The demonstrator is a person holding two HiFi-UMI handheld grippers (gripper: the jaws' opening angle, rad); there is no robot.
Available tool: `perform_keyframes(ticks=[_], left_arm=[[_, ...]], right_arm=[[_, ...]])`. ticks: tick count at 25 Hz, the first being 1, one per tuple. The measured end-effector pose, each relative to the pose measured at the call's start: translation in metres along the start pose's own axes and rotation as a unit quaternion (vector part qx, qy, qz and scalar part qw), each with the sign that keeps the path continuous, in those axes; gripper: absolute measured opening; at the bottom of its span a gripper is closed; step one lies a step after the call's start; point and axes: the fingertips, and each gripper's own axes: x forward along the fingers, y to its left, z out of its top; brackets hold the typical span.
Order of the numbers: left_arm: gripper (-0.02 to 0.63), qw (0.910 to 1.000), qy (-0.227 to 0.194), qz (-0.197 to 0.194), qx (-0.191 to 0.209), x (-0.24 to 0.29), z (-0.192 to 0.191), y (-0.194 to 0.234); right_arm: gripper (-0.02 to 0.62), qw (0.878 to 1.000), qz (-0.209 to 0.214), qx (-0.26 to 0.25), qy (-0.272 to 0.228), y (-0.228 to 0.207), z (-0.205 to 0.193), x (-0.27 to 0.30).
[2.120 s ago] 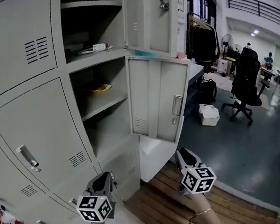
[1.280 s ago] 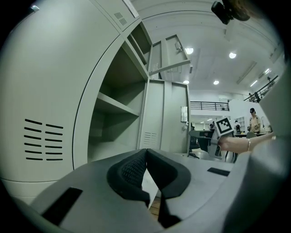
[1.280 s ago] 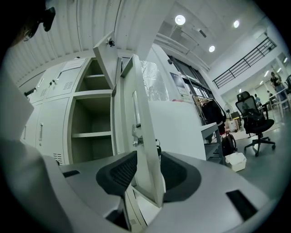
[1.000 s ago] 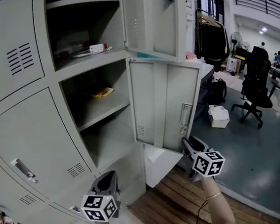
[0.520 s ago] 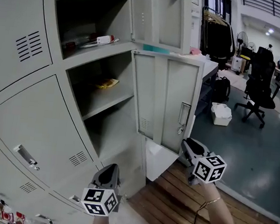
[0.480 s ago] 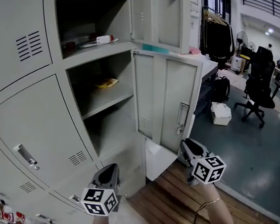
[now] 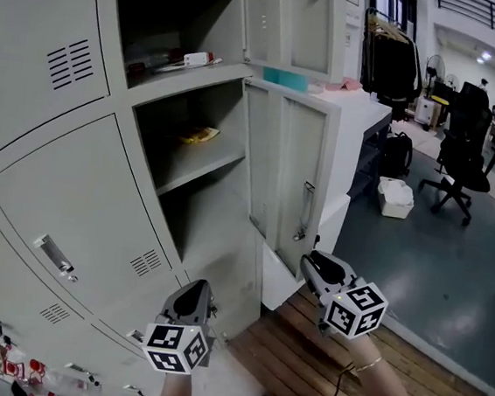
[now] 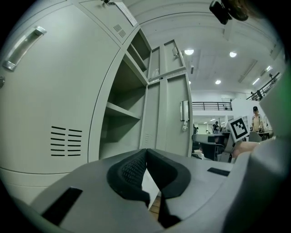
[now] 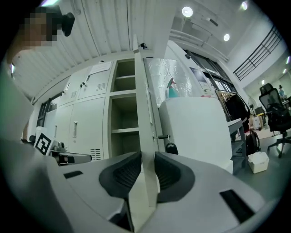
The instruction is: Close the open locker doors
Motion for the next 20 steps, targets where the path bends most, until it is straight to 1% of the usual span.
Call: perform_keyframes(ticks=[7,20], left_arm=[[0.020,0.9998,-0.001,0.020,-0.003,-0.020,-0.001,0.015],[0.020,0.9962,-0.004,0.087,-0.009,-0.059,-0.002,0.057]], right_arm=[[0.092,0.999,0.029,-0.027,0.007,0.045,-0.005,0.015],[0.112,0.992,0.104,-0.063,0.019,0.122,-0.017,0.066]])
